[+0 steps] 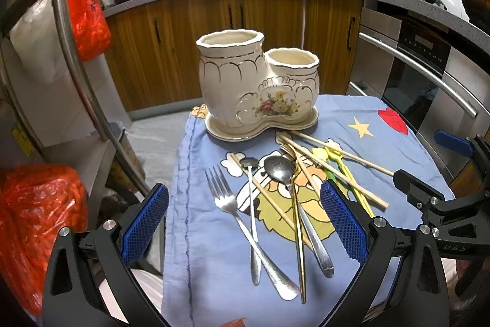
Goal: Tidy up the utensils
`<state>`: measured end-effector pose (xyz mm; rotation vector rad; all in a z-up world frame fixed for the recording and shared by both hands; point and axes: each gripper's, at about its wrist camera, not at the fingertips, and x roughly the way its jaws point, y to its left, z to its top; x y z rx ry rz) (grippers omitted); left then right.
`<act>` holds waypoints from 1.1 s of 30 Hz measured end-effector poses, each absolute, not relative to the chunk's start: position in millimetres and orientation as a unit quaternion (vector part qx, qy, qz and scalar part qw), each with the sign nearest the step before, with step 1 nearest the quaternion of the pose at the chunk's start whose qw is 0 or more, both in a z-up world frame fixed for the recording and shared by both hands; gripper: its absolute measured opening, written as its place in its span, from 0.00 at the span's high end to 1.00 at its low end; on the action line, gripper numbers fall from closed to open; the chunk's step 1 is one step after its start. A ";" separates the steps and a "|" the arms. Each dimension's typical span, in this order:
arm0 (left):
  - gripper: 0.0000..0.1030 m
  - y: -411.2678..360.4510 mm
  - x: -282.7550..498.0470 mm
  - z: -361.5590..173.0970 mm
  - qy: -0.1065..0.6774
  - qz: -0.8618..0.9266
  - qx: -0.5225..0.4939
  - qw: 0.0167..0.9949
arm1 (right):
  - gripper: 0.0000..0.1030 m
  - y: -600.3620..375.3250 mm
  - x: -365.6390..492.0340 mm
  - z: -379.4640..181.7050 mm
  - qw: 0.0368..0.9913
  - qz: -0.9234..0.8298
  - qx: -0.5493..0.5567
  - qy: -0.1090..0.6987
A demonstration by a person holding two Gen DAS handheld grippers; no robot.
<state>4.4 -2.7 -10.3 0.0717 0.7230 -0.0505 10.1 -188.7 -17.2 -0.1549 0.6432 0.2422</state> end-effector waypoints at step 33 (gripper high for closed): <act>0.05 -5.0 5.9 -14.5 0.362 -0.024 0.036 0.931 | 0.05 -192.5 15.6 -24.8 0.934 0.123 -0.069 0.329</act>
